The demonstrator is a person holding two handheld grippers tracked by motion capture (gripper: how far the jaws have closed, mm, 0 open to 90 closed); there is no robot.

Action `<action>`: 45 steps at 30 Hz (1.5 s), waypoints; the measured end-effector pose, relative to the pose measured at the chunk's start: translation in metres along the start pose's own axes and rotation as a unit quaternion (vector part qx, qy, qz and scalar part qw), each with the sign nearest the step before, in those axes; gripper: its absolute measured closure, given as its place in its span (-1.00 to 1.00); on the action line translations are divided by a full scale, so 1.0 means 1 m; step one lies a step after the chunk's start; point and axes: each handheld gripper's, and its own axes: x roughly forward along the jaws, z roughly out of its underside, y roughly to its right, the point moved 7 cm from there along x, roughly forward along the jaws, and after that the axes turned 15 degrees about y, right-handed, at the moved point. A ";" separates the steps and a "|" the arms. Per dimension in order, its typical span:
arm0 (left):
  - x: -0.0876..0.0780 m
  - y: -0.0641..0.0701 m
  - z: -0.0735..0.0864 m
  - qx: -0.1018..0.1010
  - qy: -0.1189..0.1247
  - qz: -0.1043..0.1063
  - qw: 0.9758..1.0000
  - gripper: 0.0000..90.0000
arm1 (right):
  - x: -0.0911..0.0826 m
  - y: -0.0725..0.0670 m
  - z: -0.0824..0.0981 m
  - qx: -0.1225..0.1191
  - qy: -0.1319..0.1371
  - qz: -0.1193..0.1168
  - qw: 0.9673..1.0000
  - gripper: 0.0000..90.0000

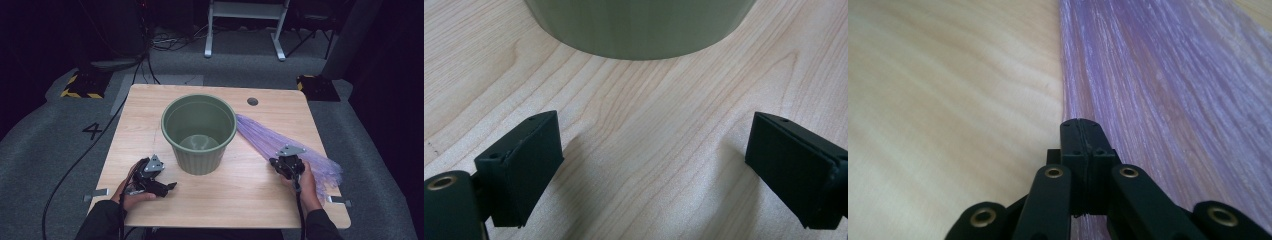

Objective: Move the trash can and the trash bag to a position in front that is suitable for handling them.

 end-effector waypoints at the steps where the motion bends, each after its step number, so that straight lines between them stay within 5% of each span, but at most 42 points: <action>1: 0.000 0.000 0.000 0.000 0.000 0.000 1.000 -0.83 | 0.000 0.000 0.000 0.000 0.000 0.000 1.000 0.97; 6: 0.000 0.000 0.000 0.000 -0.001 0.000 1.000 -0.83 | -0.027 0.003 0.003 -0.005 0.026 0.006 1.000 0.84; 8: 0.000 0.000 0.000 0.000 -0.001 0.000 1.000 -0.83 | -0.033 0.003 0.001 0.003 0.039 0.010 0.999 0.58; 11: 0.000 0.000 0.000 0.001 -0.001 0.000 1.000 -0.83 | -0.036 0.002 -0.010 0.004 0.052 0.046 0.998 0.14; 12: 0.000 0.000 0.000 0.002 -0.001 0.001 1.000 -0.83 | -0.036 0.002 -0.010 0.004 0.052 0.046 0.998 0.14; 14: 0.000 0.000 0.000 0.001 -0.001 0.001 1.000 -0.83 | -0.031 -0.002 -0.020 0.014 0.066 0.049 0.997 -0.06; 20: 0.000 0.000 0.000 0.001 -0.001 0.003 1.000 -0.82 | 0.002 -0.013 -0.043 0.042 0.074 0.032 0.996 0.02; 28: 0.001 0.000 -0.001 0.001 0.001 0.005 1.000 -0.82 | 0.039 -0.015 -0.048 0.074 0.063 0.033 0.995 -0.08; 31: 0.001 0.000 -0.001 0.002 0.002 0.007 1.000 -0.82 | 0.051 -0.017 -0.046 0.092 0.050 0.034 0.994 -0.02; 35: 0.002 0.000 -0.001 0.003 0.002 0.007 1.000 -0.82 | 0.059 -0.019 -0.047 0.069 0.045 0.033 0.996 0.54; 37: 0.002 0.000 -0.001 0.003 0.001 0.007 1.000 -0.82 | 0.061 -0.020 -0.046 0.067 0.044 0.029 0.996 0.60; 40: 0.002 0.000 -0.001 0.003 0.001 0.007 1.000 -0.82 | 0.064 -0.024 -0.046 0.055 0.041 0.016 0.998 0.82; 41: 0.002 0.000 -0.001 0.003 0.001 0.007 1.000 -0.82 | 0.065 -0.027 -0.045 0.034 0.042 0.008 0.999 0.96; 45: 0.002 0.000 -0.001 0.003 0.001 0.007 1.000 -0.82 | 0.066 -0.037 -0.042 0.024 0.035 -0.028 0.999 1.00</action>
